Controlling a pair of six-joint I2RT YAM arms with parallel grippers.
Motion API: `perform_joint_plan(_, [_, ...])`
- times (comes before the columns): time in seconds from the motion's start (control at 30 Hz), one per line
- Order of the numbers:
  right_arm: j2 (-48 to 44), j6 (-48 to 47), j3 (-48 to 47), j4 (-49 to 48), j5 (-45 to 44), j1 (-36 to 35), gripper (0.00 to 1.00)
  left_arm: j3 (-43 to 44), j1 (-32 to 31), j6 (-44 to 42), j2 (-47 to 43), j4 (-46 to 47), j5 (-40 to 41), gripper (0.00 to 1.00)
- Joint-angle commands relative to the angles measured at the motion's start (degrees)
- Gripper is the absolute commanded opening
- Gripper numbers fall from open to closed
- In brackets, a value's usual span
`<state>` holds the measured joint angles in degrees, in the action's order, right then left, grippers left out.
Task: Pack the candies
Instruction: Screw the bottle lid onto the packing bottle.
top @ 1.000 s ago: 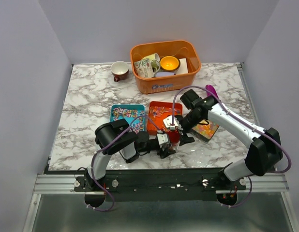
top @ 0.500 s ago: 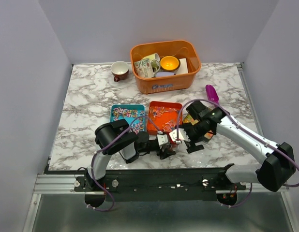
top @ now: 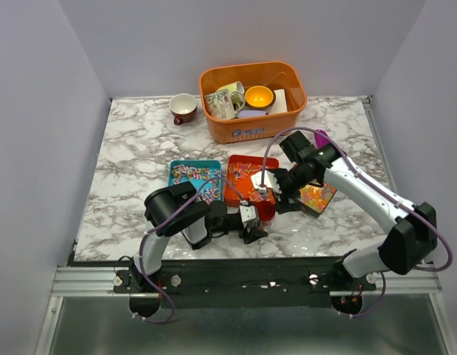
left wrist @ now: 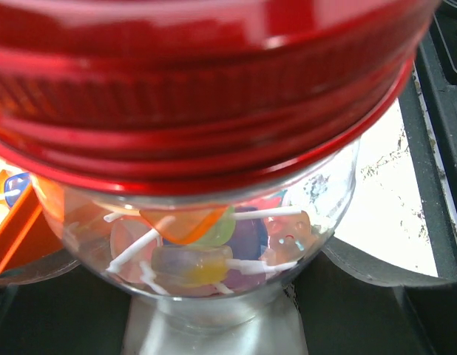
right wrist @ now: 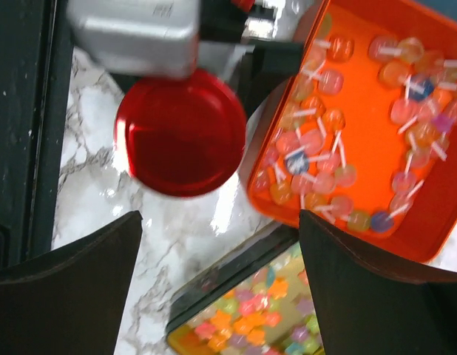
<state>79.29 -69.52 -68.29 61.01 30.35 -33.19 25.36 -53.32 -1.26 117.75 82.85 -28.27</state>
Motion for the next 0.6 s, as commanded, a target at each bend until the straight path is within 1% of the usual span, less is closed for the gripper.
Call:
perform_joint_plan(0.0, [8.1,-3.4,-6.7,4.5,7.0,-2.8,0.91,-1.7,0.1,0.1,0.2,8.9,-1.2,0.72])
perform_joint_plan(0.13, [9.7,-6.0,-7.4,5.8,8.1,-4.8,0.91,-2.0,0.1,0.0,0.0,8.6,-0.6,0.72])
perform_joint_plan(0.3, [9.5,-7.7,-5.0,6.7,5.3,-5.4,0.91,-1.8,0.2,1.1,0.4,8.8,-0.2,0.72])
perform_joint_plan(0.4, [7.3,-7.1,-2.8,6.3,3.2,-5.4,0.91,-1.5,0.7,3.2,0.7,8.6,-0.5,0.67])
perform_joint_plan(0.43, [6.6,-6.9,-2.1,6.1,2.6,-5.4,0.91,-1.3,0.9,3.5,0.7,8.5,-1.0,0.60])
perform_joint_plan(0.47, [4.9,-6.7,-1.3,6.1,1.2,-5.4,0.91,-0.9,1.0,4.2,0.8,8.2,-1.4,0.57])
perform_joint_plan(0.57, [1.3,-5.7,2.4,6.5,-0.8,-5.4,0.91,-0.8,1.3,4.8,1.1,8.3,-1.7,0.51])
